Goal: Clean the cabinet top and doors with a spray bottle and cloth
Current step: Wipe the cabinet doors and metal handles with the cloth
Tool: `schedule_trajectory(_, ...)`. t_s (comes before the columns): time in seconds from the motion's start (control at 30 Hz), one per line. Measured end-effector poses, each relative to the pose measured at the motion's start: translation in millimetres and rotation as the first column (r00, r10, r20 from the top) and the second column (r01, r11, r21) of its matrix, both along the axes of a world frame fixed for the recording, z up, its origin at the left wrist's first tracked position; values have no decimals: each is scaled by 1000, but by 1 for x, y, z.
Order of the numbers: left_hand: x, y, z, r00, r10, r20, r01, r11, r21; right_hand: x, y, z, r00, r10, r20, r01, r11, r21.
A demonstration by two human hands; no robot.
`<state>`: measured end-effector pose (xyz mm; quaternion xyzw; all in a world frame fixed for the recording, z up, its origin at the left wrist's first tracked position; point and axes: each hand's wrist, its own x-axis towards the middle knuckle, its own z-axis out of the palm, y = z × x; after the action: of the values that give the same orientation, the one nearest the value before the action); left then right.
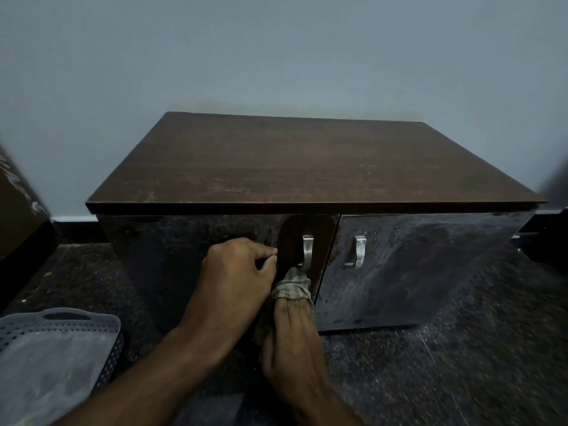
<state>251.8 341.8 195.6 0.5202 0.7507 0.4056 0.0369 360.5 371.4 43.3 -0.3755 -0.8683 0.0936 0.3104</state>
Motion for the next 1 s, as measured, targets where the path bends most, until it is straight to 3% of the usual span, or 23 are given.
schedule_trajectory(0.43, 2, 3, -3, 999, -33, -21, 33, 999, 4, -2, 8, -17, 996, -78, 51, 76, 996, 44)
schedule_trajectory(0.5, 3, 4, -4, 999, -38, -31, 38, 999, 0, 0, 7, -17, 998, -61, 2, 61, 997, 49)
schedule_trajectory(0.57, 3, 4, -6, 999, -38, -34, 38, 999, -5, -1, -2, -10, 979, -41, -198, 48, 998, 34)
schedule_trajectory(0.67, 0, 7, -6, 999, -25, -20, 25, 1000, 4, -3, -12, 23, 737, -179, -652, 70, 979, -190)
schedule_trajectory(0.73, 0, 8, -7, 1000, -16, -4, 16, 1000, 5, -2, -2, 46, 604, -295, -740, 41, 939, -340)
schedule_trajectory(0.8, 1, 9, -7, 1000, -23, -5, 23, 1000, 9, 1, 12, 57, 560, -367, -743, -42, 883, -468)
schedule_trajectory(0.9, 5, 10, -7, 998, -58, -12, 58, 998, 14, 9, 23, 64, 660, -332, -674, -75, 863, -499)
schedule_trajectory(1.0, 11, 11, -9, 994, -110, -16, 110, 994, 7, 14, 26, 71, 796, -265, -544, 49, 924, -378)
